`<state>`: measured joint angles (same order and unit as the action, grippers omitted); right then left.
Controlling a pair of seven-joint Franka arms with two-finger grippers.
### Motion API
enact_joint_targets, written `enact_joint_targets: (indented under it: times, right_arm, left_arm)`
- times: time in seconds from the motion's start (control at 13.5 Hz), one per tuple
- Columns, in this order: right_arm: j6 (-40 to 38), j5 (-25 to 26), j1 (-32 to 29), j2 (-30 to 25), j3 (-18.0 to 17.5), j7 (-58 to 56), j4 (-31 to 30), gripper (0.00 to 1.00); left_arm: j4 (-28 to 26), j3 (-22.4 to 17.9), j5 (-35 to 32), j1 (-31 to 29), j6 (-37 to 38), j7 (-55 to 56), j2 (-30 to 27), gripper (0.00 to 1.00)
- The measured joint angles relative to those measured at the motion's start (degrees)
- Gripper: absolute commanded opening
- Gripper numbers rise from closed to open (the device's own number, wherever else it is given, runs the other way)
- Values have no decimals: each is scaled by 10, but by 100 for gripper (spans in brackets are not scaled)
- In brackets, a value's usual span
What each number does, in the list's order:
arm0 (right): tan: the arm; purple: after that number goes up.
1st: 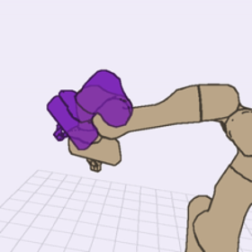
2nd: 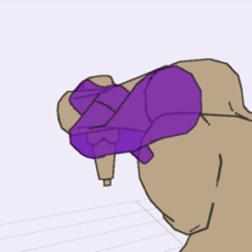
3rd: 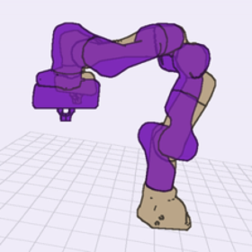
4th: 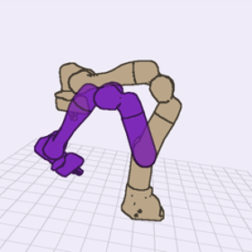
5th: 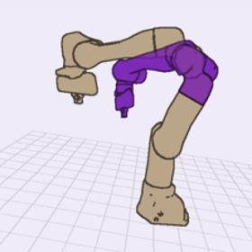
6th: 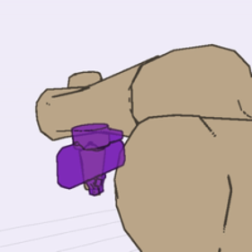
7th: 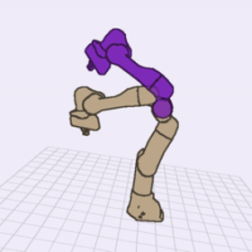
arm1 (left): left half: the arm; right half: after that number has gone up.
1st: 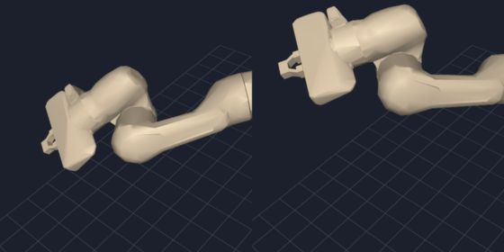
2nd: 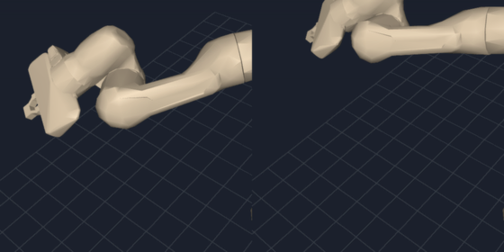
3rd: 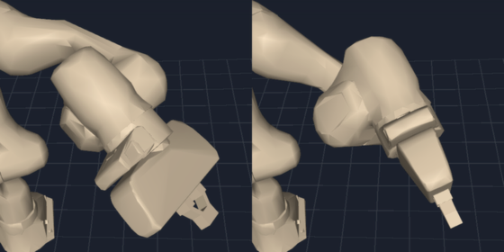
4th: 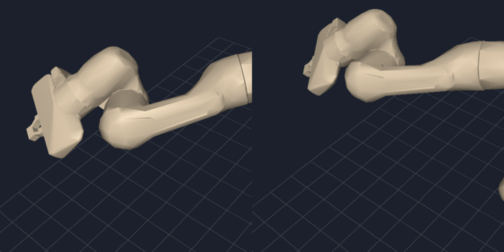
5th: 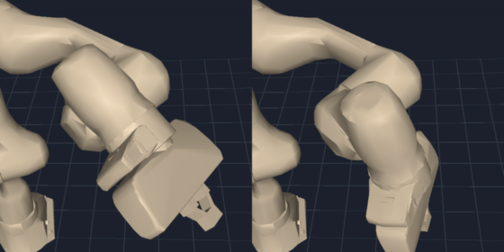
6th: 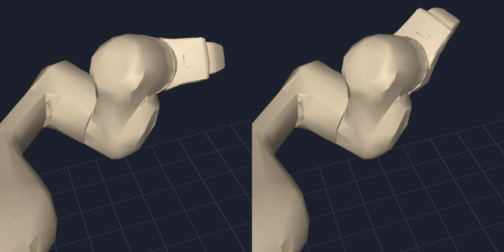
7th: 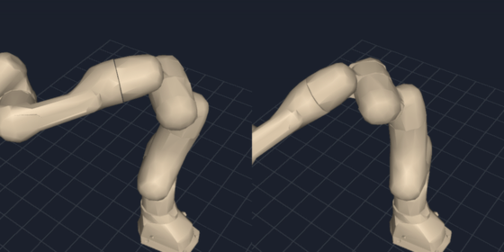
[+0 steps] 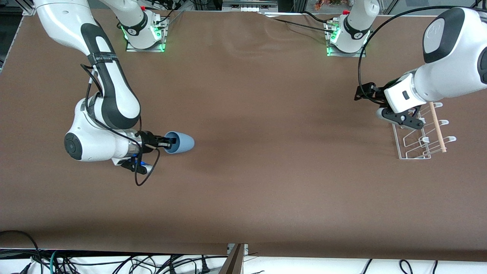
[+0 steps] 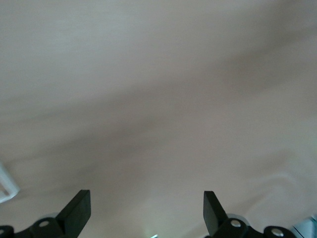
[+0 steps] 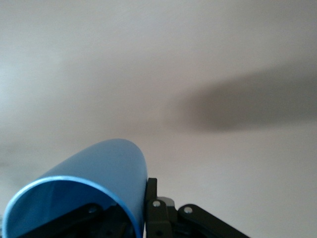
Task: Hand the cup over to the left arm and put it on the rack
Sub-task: 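Lift the cup with the right gripper while the left gripper approaches, then close the left gripper on the cup held by the right gripper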
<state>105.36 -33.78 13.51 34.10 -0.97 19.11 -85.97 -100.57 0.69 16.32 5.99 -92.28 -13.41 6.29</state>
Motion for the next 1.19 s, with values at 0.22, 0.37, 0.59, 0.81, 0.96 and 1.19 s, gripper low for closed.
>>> enact_joint_targets:
  times: [0.22,0.37,0.59,0.81,0.96,1.19]
  right_arm:
    - [11,-99,15,0,-29,93,23,0]
    - [24,-164,24,0,-36,129,35,0]
    - [51,-236,45,0,-39,175,46,0]
    - [106,-291,86,0,-42,193,51,0]
    - [156,-305,127,1,-43,209,52,0]
    - [220,-307,180,16,-43,244,66,0]
  left_arm:
    - [0,-3,85,-13,-6,-98,26,100]
    - [0,-3,127,-15,-15,-165,41,100]
    - [0,-1,221,-14,-32,-310,68,100]
    - [0,1,319,-10,-70,-489,115,100]
    - [3,3,358,-5,-93,-591,143,100]
    - [49,6,368,16,-99,-651,161,100]
